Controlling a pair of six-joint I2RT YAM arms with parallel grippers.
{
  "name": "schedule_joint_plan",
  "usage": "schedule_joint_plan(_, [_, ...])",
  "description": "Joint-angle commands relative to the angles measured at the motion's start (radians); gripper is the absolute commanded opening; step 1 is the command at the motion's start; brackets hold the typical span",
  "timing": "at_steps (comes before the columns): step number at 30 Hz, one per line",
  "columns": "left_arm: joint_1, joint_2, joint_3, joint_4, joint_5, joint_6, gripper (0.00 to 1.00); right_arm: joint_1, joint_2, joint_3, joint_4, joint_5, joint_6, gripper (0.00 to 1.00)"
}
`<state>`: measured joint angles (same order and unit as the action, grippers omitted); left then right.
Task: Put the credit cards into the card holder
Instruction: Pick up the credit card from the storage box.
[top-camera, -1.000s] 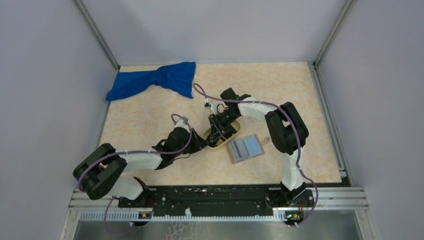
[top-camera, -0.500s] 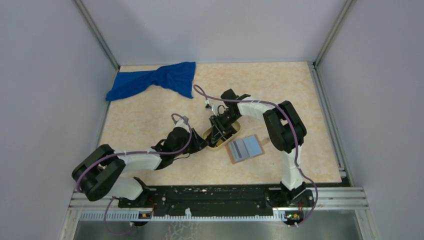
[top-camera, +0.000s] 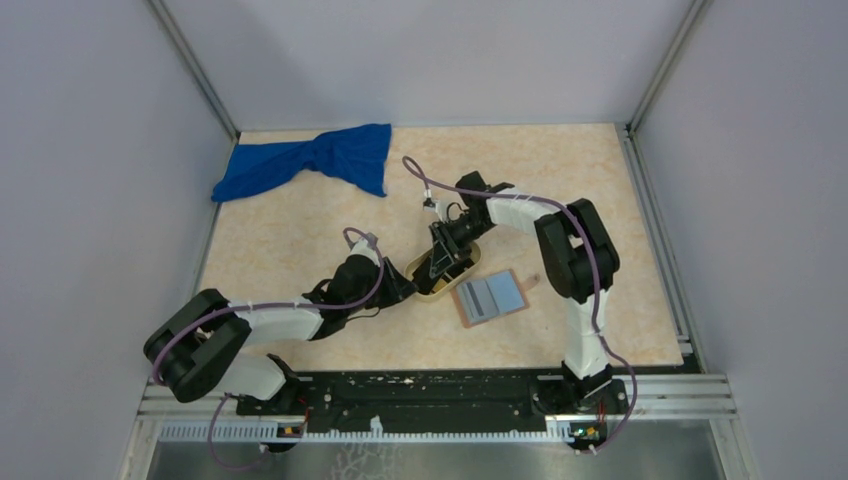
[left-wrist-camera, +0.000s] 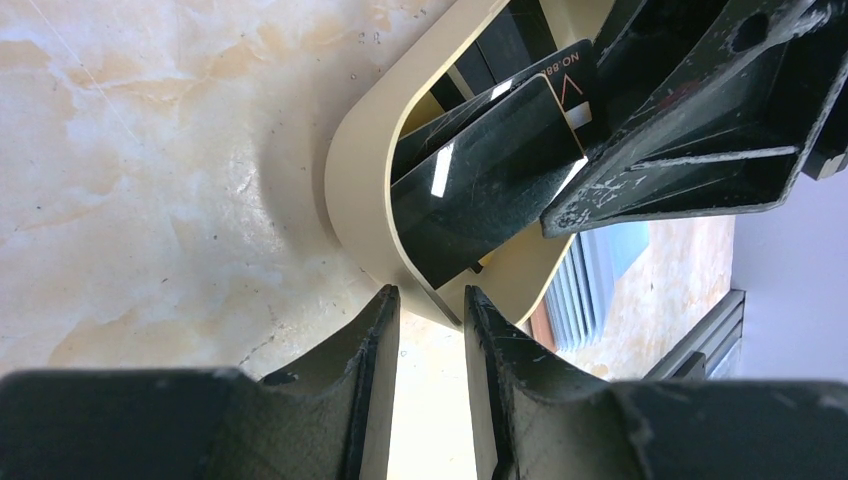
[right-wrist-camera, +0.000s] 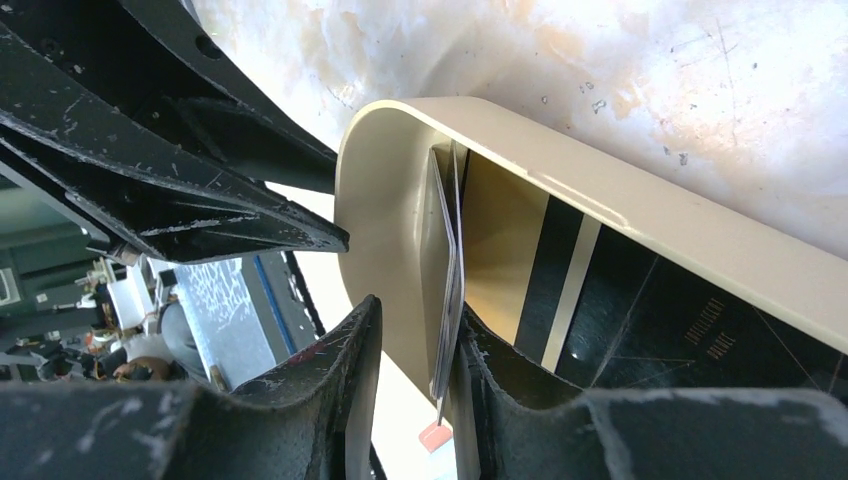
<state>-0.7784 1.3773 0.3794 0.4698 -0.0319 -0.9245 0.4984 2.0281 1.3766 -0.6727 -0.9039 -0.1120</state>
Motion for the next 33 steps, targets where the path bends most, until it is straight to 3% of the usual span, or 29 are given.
schedule_joint_plan(1, [-0.001, -0.018, -0.008, 0.016, 0.016, 0.014, 0.36, -0.018, -0.079, 0.036, -0.002, -0.056, -0.02, 0.3])
schedule_joint_plan(27, [-0.001, -0.035, -0.011, 0.016, 0.025, 0.027, 0.36, -0.092, -0.08, 0.025, 0.013, -0.042, -0.01, 0.26])
schedule_joint_plan(33, [-0.001, -0.032, -0.008, 0.02, 0.027, 0.026, 0.37, -0.106, -0.077, 0.015, 0.032, -0.042, 0.003, 0.22])
